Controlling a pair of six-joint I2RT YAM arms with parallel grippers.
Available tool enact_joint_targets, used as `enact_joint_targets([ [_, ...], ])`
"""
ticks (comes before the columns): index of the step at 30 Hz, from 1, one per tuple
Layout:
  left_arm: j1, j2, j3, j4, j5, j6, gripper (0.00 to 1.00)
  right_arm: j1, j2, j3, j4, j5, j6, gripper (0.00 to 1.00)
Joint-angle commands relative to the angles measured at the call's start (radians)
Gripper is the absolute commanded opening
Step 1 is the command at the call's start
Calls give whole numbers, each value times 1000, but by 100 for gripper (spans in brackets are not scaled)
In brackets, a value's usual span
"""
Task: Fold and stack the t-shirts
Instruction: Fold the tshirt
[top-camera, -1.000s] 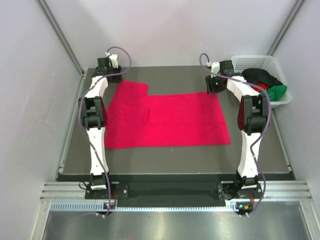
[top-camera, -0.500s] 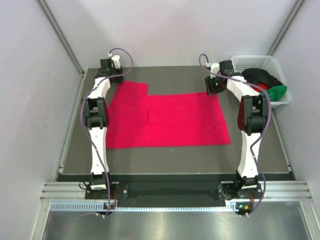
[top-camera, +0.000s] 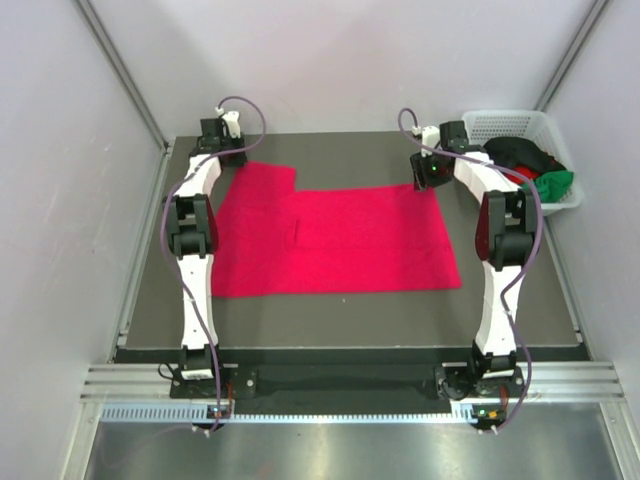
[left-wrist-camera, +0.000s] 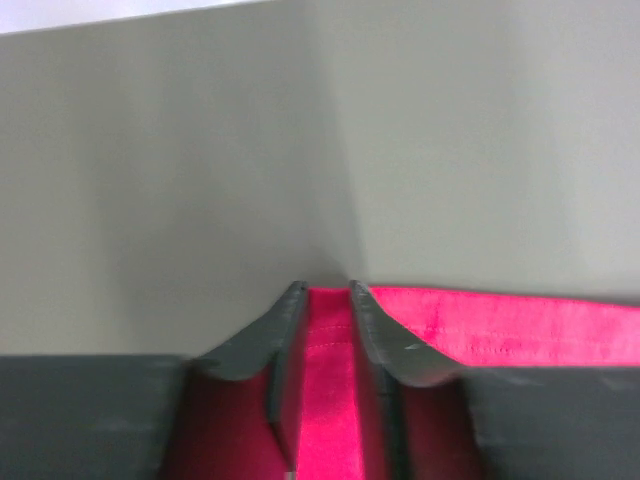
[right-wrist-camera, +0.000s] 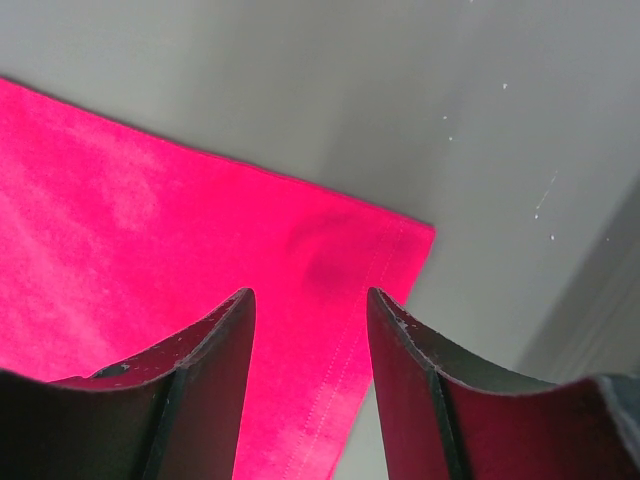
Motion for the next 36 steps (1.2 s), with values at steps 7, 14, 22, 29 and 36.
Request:
enact_joint_targets([
  [7,3,-73,-49,-53,49,9,0,-33,-44,-15,12,-9,-15,49],
  [14,2,-75,-38,-29,10,25,0,-46,-50,-30,6,-21,-25,49],
  [22,-1,-82,-40,-38,3,42,0,-66,-24,-13,20,-32,-15,52],
  [29,-15,-96,-61,-53,4,59,0,-66,53,86,29,-56,0,51],
  [36,-23,-102,-75,-60,0,75,0,-64,114,146,27,-56,6,51],
])
